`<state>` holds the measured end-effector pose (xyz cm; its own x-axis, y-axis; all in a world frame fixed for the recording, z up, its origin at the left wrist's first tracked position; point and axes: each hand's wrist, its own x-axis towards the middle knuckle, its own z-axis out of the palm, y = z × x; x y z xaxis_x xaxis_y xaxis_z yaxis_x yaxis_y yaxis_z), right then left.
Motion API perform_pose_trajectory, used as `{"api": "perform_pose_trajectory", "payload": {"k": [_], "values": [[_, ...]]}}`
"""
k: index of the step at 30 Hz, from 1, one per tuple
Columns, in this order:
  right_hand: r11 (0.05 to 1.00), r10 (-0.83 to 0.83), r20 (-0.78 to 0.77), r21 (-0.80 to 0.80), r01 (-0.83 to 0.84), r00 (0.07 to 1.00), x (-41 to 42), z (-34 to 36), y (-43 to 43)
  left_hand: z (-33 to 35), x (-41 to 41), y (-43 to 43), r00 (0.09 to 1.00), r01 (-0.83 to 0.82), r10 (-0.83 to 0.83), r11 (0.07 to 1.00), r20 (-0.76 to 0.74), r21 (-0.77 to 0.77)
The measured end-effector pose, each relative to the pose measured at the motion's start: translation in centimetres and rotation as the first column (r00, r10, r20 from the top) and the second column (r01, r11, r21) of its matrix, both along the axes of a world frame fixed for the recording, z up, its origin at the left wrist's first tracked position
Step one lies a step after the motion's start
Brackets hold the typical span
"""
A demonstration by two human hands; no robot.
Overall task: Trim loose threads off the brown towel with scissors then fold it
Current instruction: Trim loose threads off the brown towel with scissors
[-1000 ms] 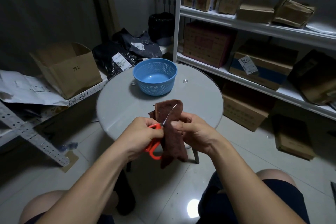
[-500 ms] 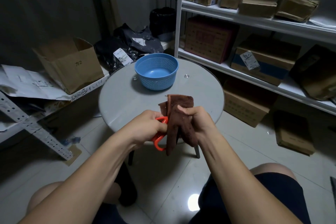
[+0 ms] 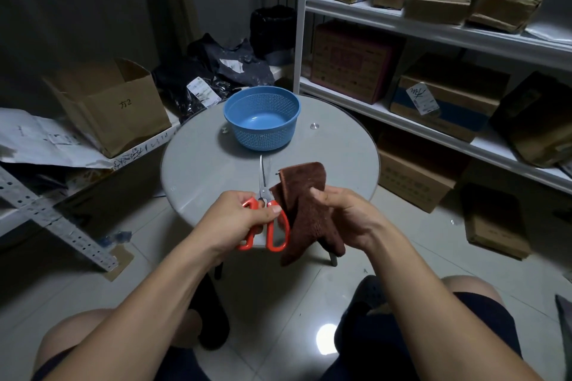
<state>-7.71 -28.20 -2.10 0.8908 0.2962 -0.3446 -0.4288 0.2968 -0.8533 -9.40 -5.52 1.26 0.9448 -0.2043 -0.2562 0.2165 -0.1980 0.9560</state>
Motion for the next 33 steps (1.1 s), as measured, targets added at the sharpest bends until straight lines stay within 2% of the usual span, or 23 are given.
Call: {"api": "perform_pose_trajectory", "payload": {"k": [4, 9, 14, 22, 24, 26, 28, 29, 31, 33], "values": [[0.998, 0.068, 0.035, -0.019, -0.068, 0.997, -0.2, 0.5, 0.5, 0.1, -0.1, 0.2, 0.996, 0.091, -0.09, 0.995, -0.013, 0.043], [0.983, 0.162, 0.069, -0.102, -0.155, 0.984, 0.0, 1.7, 1.3, 1.0, 0.0, 0.1, 0.978, 0.207, -0.198, 0.964, -0.066, 0.169], [0.981, 0.164, -0.016, -0.099, -0.164, 0.986, -0.4, 1.5, 3.1, 1.1, 0.1, -0.4, 0.962, 0.271, -0.256, 0.927, -0.091, 0.26], [0.997, -0.072, -0.056, -0.003, 0.072, 0.996, -1.5, -0.2, 3.7, -0.4, -0.5, -1.5, 0.967, 0.248, -0.226, 0.944, -0.119, 0.216], [0.988, -0.121, -0.065, 0.088, 0.126, 0.991, -1.7, 0.3, 3.3, 0.1, -0.3, -1.5, 0.959, 0.276, -0.25, 0.933, -0.137, 0.231], [0.954, -0.263, -0.103, 0.122, 0.274, 0.959, -0.9, 0.9, 1.6, 0.7, -0.1, -1.4, 0.941, 0.332, -0.293, 0.898, -0.172, 0.288], [0.913, -0.403, -0.008, 0.064, 0.402, 0.915, 0.2, 1.6, -0.6, 0.9, -0.1, -0.8, 0.944, 0.326, -0.283, 0.879, -0.171, 0.348], [0.908, -0.418, 0.05, 0.003, 0.418, 0.907, 0.5, 2.0, -1.5, 0.8, 0.1, -0.5, 0.958, 0.287, -0.251, 0.875, -0.141, 0.391], [0.907, -0.389, 0.12, -0.123, 0.403, 0.913, 0.5, 2.6, -2.0, 0.3, 0.7, -0.4, 0.985, 0.172, -0.159, 0.876, -0.067, 0.451], [0.935, -0.316, 0.138, -0.124, 0.333, 0.939, 0.0, 2.3, -1.4, 0.0, 1.0, -1.0, 0.995, 0.064, -0.092, 0.851, 0.027, 0.522]]}}
